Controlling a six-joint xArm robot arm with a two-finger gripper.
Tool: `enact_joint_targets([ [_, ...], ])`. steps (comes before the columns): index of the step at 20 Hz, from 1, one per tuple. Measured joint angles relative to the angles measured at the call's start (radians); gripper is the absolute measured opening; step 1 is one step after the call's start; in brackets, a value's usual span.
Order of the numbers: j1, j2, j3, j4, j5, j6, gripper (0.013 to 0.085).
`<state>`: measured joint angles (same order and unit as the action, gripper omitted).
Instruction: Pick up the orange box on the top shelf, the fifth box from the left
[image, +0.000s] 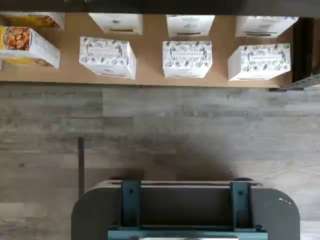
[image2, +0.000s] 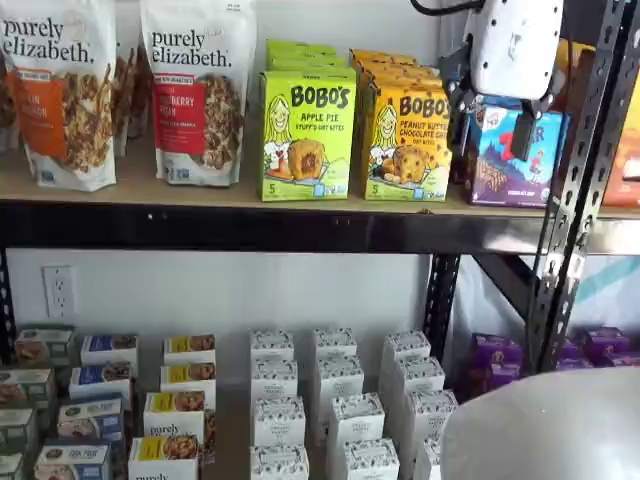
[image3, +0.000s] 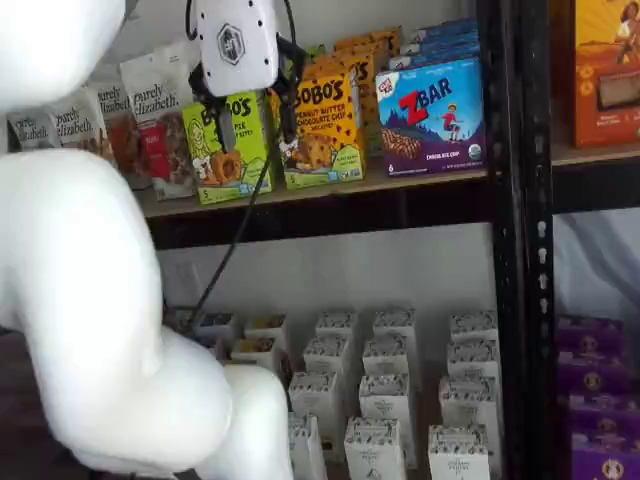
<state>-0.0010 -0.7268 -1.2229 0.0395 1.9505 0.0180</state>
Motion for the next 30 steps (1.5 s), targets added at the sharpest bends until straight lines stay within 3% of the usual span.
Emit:
enact_joint_targets([
  [3, 0.033, -0.033, 0.031, -0.048, -0.059, 0.017, 0.0850],
  [10, 0.026, -0.033, 0.031, -0.045, -0.067, 0.011, 0.0850],
  [21, -0.018, 0.025, 0.019, -0.042, -0.195, -0.029, 0.0850],
  [30, -0.088, 0.141, -0.022, 0.018, -0.380, -0.093, 0.0850],
])
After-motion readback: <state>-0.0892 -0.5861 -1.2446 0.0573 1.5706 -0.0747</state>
